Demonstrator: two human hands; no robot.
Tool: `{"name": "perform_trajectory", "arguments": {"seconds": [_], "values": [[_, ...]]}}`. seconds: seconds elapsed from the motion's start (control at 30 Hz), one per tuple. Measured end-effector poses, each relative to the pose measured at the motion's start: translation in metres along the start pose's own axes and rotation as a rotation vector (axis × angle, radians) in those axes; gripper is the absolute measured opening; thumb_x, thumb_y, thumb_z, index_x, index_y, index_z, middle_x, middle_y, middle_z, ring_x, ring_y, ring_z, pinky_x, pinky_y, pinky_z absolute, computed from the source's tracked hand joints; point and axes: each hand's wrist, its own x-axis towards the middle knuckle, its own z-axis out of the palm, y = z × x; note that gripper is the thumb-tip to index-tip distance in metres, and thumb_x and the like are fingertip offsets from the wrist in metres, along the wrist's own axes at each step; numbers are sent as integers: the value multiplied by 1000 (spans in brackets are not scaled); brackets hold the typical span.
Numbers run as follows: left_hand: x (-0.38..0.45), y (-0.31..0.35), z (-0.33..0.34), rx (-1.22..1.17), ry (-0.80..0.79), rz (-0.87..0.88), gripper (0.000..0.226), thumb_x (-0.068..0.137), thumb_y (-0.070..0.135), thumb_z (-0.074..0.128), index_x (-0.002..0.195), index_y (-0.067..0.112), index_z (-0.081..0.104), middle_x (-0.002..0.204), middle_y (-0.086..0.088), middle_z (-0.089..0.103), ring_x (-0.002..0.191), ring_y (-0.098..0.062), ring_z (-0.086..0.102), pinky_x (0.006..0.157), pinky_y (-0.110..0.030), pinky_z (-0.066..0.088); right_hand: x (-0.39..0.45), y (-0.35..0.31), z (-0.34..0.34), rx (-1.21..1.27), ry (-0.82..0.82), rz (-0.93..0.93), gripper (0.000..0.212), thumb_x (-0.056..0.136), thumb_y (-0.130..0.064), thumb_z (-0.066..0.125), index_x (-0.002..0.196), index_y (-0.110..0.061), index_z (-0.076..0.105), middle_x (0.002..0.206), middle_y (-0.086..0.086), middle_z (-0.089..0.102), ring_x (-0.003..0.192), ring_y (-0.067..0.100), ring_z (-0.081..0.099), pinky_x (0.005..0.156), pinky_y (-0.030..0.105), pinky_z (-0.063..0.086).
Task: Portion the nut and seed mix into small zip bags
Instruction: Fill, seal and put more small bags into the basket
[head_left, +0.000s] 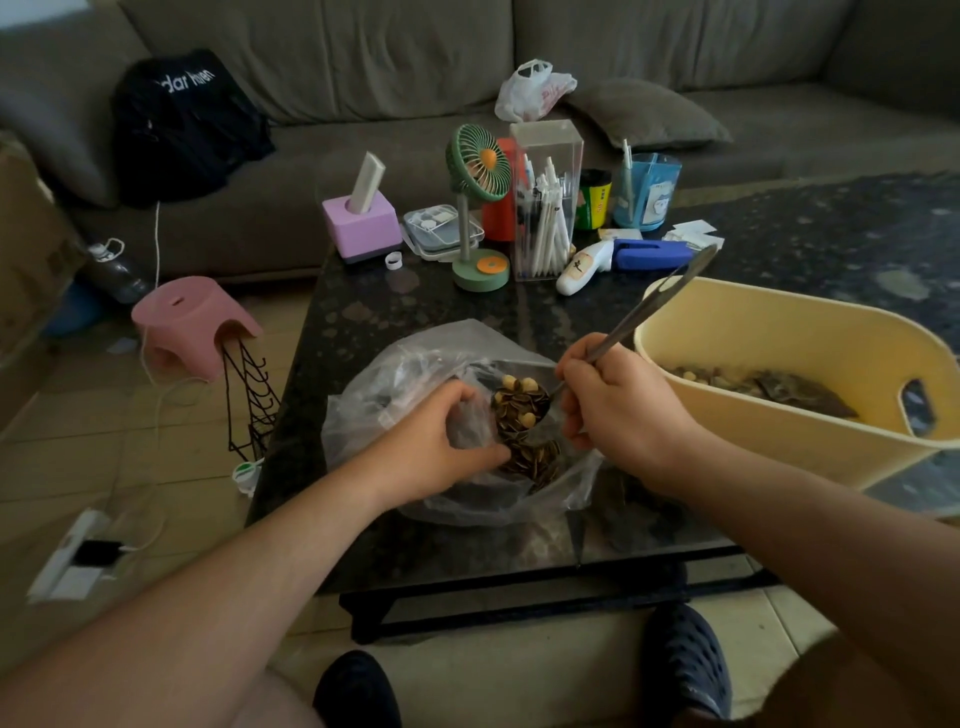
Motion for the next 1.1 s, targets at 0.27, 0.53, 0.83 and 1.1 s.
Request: {"name": "perform_trajectory", "arguments": {"seconds": [0.27,0.53,0.83,1.1], "values": [[1,4,-8,-44,-18,-25,51,78,46,91,115,50,56,118,23,62,107,7,59,94,-17,48,0,0,-2,9,-35,59,20,109,-27,45,101,-21,63,83,4,67,75,23,70,74,50,64],[2,3,-5,-101,24,-82,70,78,49,90,139,43,55,139,21,53,130,-2,51,107,-26,41,-3,-21,-16,-10,40,-23,21,108,-23,45,99,-20,64,72,1,69,71,23,71,71,52,64],[6,17,0,-155,85,-90,74,75,52,92,140,43,58,128,25,54,101,13,50,75,-10,34,-6,-45,-25,-281,-12,-228,23,106,-28,45,93,-26,63,77,0,69,73,19,67,77,51,59],[9,16,7,-101,109,-70,82,73,58,91,145,41,56,132,29,55,126,2,53,97,-25,42,-2,-47,-20,-525,-37,-392,19,107,-28,45,98,-22,60,84,0,65,78,19,61,76,47,53]]}}
